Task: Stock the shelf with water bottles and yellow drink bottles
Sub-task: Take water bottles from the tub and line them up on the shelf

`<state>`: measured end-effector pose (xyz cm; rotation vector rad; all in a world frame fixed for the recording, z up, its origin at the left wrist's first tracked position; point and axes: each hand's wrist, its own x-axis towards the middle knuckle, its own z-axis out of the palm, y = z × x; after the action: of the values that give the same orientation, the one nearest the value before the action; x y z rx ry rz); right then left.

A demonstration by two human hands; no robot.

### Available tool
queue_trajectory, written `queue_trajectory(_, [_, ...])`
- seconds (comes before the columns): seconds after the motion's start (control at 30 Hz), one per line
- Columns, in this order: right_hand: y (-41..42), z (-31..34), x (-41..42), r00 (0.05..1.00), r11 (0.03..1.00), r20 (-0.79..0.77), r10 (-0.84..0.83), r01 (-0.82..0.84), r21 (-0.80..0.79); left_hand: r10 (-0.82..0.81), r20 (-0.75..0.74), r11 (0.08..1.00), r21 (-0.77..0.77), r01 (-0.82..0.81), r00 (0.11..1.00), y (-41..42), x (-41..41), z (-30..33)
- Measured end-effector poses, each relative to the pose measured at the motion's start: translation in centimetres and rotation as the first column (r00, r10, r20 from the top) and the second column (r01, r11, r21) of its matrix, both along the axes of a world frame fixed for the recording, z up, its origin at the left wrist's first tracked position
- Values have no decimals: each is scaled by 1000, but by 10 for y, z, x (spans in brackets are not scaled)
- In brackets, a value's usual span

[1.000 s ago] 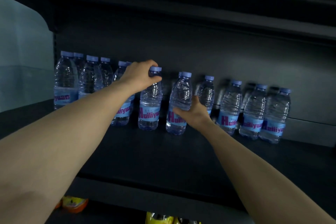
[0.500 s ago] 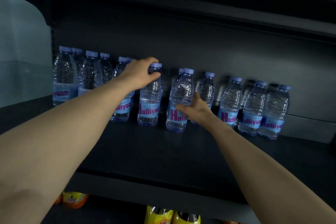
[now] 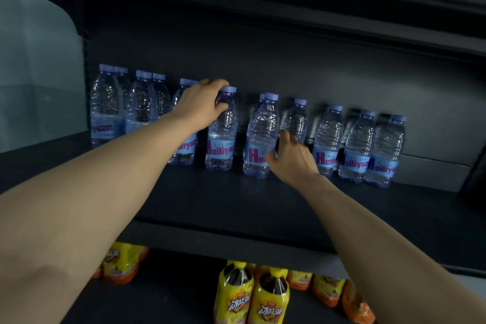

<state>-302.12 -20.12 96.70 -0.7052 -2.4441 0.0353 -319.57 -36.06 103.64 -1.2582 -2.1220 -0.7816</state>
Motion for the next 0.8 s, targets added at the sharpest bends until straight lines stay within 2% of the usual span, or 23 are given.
queue_trajectory(0.3, [-80, -5, 30, 999, 979, -8, -53, 53, 199, -10, -104, 999, -45, 5, 995, -84, 44, -28])
queue_trajectory(0.47, [-149, -19, 50, 999, 976, -51, 15, -4, 218, -18, -134, 997, -72, 8, 991, -151, 76, -65])
queue_trajectory(0.63, [-221, -63, 75, 996, 962, -52, 74, -57, 266, 22, -142, 994, -100, -36, 990, -216, 110, -123])
queue_trajectory(0.8, [-271, -132, 93, 987, 954, -26, 157, -145, 261, 41, -101, 995, -91, -50, 994, -265, 141, -203])
